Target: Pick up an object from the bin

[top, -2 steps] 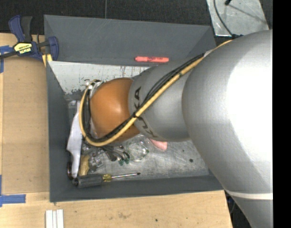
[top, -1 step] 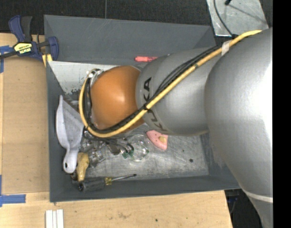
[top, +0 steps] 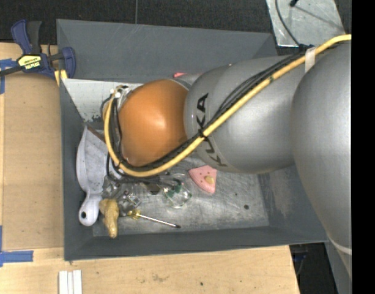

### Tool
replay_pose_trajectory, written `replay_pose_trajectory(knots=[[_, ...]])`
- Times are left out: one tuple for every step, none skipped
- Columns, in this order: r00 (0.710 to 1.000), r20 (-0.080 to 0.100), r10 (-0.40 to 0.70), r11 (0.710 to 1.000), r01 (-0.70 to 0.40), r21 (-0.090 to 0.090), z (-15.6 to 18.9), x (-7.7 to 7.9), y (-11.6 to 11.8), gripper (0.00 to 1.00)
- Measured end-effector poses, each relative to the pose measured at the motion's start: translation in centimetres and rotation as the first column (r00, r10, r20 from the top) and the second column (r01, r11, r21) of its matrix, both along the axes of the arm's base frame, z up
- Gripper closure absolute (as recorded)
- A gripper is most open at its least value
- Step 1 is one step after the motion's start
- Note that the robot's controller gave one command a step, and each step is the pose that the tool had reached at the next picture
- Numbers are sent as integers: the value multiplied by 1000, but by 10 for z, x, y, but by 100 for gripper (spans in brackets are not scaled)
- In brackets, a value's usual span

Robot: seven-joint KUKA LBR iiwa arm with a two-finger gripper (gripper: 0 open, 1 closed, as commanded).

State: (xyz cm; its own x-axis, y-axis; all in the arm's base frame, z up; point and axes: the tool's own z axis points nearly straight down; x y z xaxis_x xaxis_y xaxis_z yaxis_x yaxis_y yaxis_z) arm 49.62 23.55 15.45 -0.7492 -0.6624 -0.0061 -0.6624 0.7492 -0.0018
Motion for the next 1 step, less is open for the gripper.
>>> replay_pose_trajectory(knots=[[999,-6,42,999,-42,-2,41,10,4,100]])
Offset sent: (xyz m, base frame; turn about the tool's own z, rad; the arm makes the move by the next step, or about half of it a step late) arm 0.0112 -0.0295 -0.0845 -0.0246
